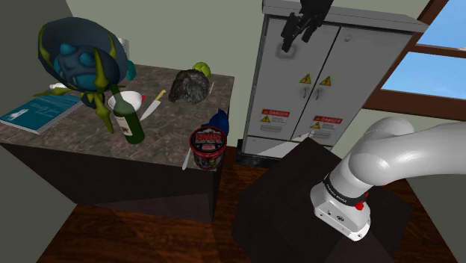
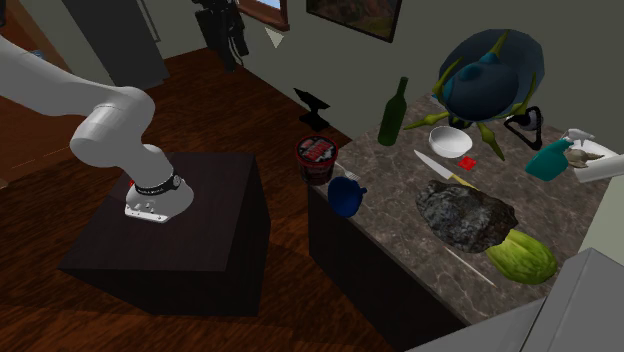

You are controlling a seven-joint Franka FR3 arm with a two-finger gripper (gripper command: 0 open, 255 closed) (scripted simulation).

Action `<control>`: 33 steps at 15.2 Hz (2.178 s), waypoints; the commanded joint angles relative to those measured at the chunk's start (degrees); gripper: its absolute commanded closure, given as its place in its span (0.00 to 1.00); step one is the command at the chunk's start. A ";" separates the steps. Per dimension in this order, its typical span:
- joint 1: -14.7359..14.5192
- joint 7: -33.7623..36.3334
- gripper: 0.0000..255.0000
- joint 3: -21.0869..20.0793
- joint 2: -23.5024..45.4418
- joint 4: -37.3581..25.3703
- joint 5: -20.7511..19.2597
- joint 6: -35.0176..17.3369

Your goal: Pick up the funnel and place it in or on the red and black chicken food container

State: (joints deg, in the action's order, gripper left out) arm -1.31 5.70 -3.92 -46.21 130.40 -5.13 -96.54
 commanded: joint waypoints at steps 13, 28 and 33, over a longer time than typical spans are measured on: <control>-0.94 -5.79 0.00 -0.07 25.50 -6.09 -2.62 -11.20; -2.44 -10.98 0.00 -1.61 59.37 -24.72 -7.92 -15.77; -3.59 -12.75 0.00 -1.84 70.95 -33.63 -9.95 -14.82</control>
State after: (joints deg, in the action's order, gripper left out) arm -4.74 -6.47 -5.77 22.42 98.77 -14.67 -111.76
